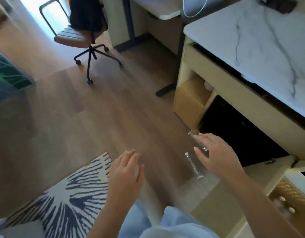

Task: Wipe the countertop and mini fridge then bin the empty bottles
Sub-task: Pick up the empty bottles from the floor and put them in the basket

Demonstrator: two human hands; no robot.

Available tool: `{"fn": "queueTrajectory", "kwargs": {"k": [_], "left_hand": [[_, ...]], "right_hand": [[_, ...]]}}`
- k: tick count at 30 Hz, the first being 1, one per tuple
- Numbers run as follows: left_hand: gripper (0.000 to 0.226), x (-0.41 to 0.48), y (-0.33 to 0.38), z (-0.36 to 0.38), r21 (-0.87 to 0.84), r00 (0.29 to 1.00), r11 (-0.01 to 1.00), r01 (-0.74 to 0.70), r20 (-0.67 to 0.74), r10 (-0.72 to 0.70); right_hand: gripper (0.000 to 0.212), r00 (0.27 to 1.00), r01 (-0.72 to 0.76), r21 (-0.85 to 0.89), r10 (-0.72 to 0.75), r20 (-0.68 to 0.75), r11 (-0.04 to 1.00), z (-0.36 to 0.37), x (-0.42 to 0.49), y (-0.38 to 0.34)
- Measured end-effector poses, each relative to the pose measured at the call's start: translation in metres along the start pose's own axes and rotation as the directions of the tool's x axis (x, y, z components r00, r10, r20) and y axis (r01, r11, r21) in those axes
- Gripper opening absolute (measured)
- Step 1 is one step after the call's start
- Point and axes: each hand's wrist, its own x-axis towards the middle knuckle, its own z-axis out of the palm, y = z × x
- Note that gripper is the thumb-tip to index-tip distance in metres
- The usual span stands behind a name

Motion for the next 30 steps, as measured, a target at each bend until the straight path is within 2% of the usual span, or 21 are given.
{"fn": "queueTrajectory", "kwargs": {"k": [4,8,13,17,20,22,26,30], "left_hand": [[0.029,0.069,-0.027,-0.004,-0.051,0.985,0.987,-0.154,0.067,0.157],[0.029,0.141,-0.053,-0.008,-0.086,0.943,0.947,-0.308,0.105,0.316],[0.026,0.215,-0.048,0.010,-0.124,0.844,0.868,-0.481,0.203,0.496],[0.027,0.240,-0.016,0.040,-0.212,0.761,0.801,-0.559,0.253,0.598],[0.029,0.252,0.012,0.073,-0.228,0.672,0.739,-0.634,0.309,0.673],[0.029,0.259,0.029,0.090,-0.249,0.640,0.724,-0.643,0.344,0.687],[0.030,0.275,0.049,0.116,-0.338,0.629,0.749,-0.570,0.407,0.663],[0.031,0.294,0.048,0.145,-0.318,0.582,0.732,-0.602,0.453,0.676]], "right_hand": [[0.037,0.978,-0.204,0.022,0.205,-0.037,0.979,0.008,0.023,-0.015],[0.039,0.916,-0.377,0.072,0.383,-0.120,0.924,0.011,0.048,-0.045],[0.037,0.794,-0.548,0.131,0.563,-0.230,0.826,0.013,0.060,-0.058],[0.037,0.669,-0.670,0.157,0.682,-0.297,0.725,0.016,0.054,-0.040],[0.037,0.591,-0.713,0.198,0.729,-0.345,0.672,0.021,0.060,-0.016],[0.038,0.577,-0.730,0.209,0.751,-0.322,0.650,0.024,0.066,0.001],[0.036,0.518,-0.778,0.231,0.804,-0.291,0.585,0.035,0.069,0.031],[0.034,0.455,-0.818,0.238,0.843,-0.288,0.523,0.054,0.071,0.054]]}}
